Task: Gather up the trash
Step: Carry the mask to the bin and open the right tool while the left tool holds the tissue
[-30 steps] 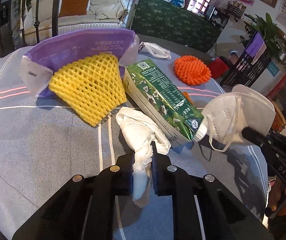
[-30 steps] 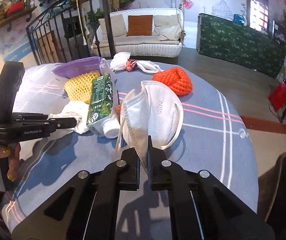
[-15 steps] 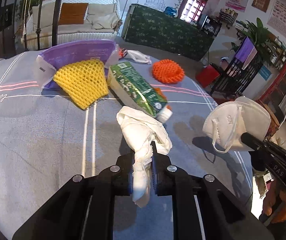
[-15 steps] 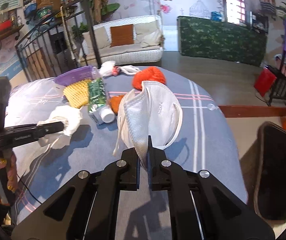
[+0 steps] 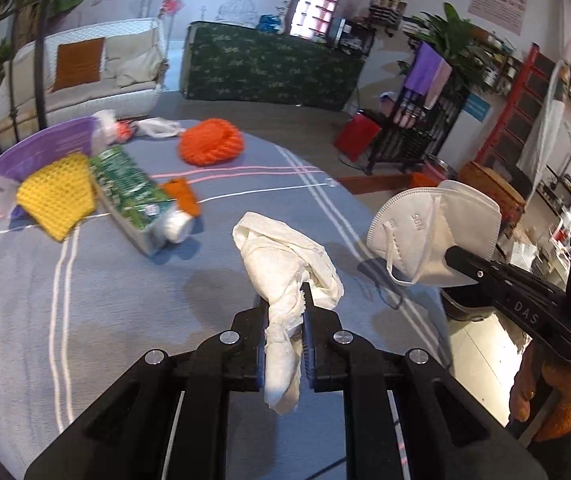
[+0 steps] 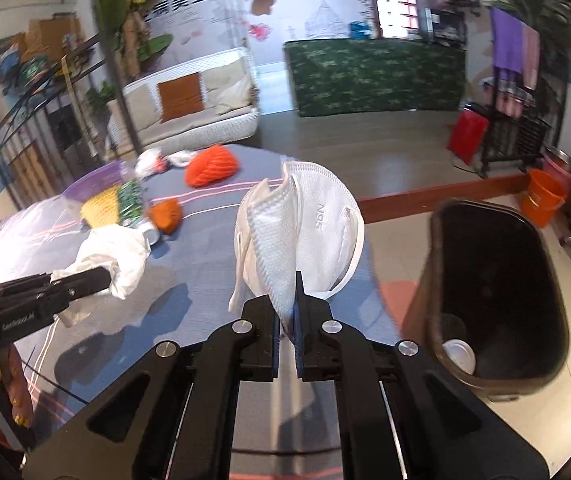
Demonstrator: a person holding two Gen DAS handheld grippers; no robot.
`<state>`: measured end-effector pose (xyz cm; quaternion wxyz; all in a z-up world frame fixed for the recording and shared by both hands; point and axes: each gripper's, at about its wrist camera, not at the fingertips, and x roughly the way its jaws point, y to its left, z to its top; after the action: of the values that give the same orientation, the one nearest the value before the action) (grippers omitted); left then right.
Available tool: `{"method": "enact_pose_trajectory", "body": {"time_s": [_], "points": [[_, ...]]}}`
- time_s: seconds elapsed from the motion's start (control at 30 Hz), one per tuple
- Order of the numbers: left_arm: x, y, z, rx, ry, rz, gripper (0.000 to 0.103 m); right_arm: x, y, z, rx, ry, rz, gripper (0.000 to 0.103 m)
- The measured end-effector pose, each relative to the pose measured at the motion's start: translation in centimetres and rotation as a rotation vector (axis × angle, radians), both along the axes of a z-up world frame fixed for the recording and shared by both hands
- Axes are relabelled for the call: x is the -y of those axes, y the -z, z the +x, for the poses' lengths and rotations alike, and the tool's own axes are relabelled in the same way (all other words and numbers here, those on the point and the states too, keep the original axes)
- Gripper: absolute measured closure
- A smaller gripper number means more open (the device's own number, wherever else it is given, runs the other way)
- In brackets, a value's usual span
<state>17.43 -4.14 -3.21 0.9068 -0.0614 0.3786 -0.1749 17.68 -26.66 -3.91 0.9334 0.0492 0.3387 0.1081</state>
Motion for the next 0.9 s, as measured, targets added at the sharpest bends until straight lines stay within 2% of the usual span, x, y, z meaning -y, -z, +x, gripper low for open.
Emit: {"method": "enact_pose_trajectory", "body": {"time_s": [0.23, 0.4, 0.63, 0.83, 0.87, 0.9], "points": [[4.4, -0.5, 0.5, 0.034, 0.102, 0.008, 0.089, 4.9, 0.0, -0.9, 0.019, 0.135, 0.011, 0.097], [7.0, -0.5, 1.0, 0.047, 0.17, 0.008, 0.089, 8.0, 0.0, -0.9, 0.023, 0.22, -0.019, 0.097], [11.3, -0.4, 1.5, 0.055, 0.26, 0.029, 0.089, 13.0, 2.8, 1.6, -0.058, 0.345, -0.057, 0.097], [14.1, 0.0, 1.6, 0.063, 0.323, 0.064, 0.089, 15.9, 5.8, 3.1, -0.138, 0.416, -0.013, 0.097], [14.5, 0.1, 1.6, 0.064, 0.336, 0.07, 0.089, 16.0, 6.1, 3.2, -0.145, 0.423, -0.015, 0.096], [14.8, 0.2, 1.6, 0.065, 0.345, 0.074, 0.089, 16.3, 6.5, 3.4, -0.154, 0.438, -0.019, 0.089]]}}
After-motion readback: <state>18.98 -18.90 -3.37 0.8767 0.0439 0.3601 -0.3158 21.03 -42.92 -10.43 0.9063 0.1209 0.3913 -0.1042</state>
